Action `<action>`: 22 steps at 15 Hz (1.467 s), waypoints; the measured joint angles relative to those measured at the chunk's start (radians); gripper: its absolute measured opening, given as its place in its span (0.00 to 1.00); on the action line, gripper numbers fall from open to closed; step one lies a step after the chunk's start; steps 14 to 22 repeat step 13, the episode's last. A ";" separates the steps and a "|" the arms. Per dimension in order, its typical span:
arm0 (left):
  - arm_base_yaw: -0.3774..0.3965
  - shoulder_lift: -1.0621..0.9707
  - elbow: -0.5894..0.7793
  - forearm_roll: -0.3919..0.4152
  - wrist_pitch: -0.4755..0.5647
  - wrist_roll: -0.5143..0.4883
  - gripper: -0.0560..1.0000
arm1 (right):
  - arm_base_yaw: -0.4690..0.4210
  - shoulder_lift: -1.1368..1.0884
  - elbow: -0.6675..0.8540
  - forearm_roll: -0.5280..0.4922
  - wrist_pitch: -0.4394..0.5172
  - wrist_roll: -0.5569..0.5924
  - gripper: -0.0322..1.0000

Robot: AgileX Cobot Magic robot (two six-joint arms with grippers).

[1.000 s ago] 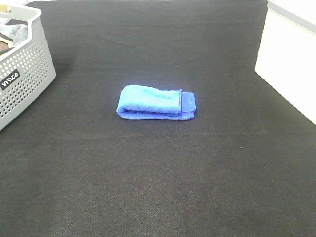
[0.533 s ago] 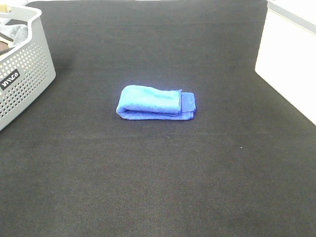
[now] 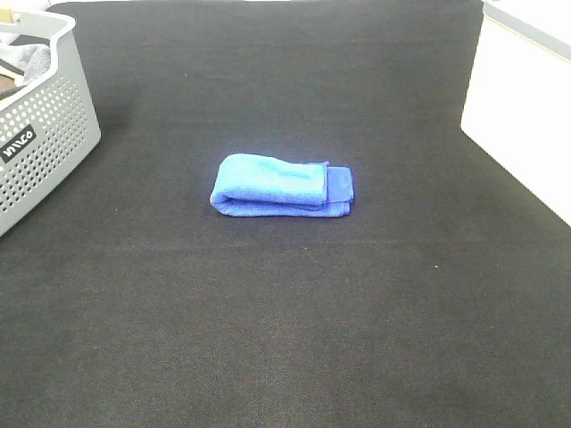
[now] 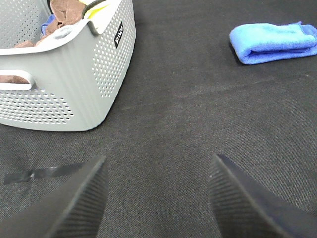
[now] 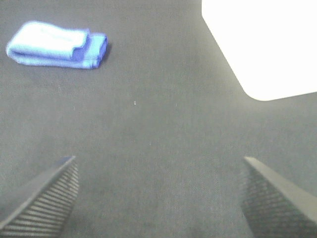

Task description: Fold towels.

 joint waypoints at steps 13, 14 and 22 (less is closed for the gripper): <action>0.000 0.000 0.000 0.000 0.000 0.000 0.60 | 0.000 -0.002 0.000 0.000 0.000 0.000 0.83; 0.000 0.000 0.000 0.000 0.000 0.000 0.60 | 0.000 -0.002 0.000 0.000 0.000 0.000 0.83; 0.000 0.000 0.000 0.000 0.000 0.000 0.60 | 0.000 -0.002 0.000 0.000 0.000 0.000 0.83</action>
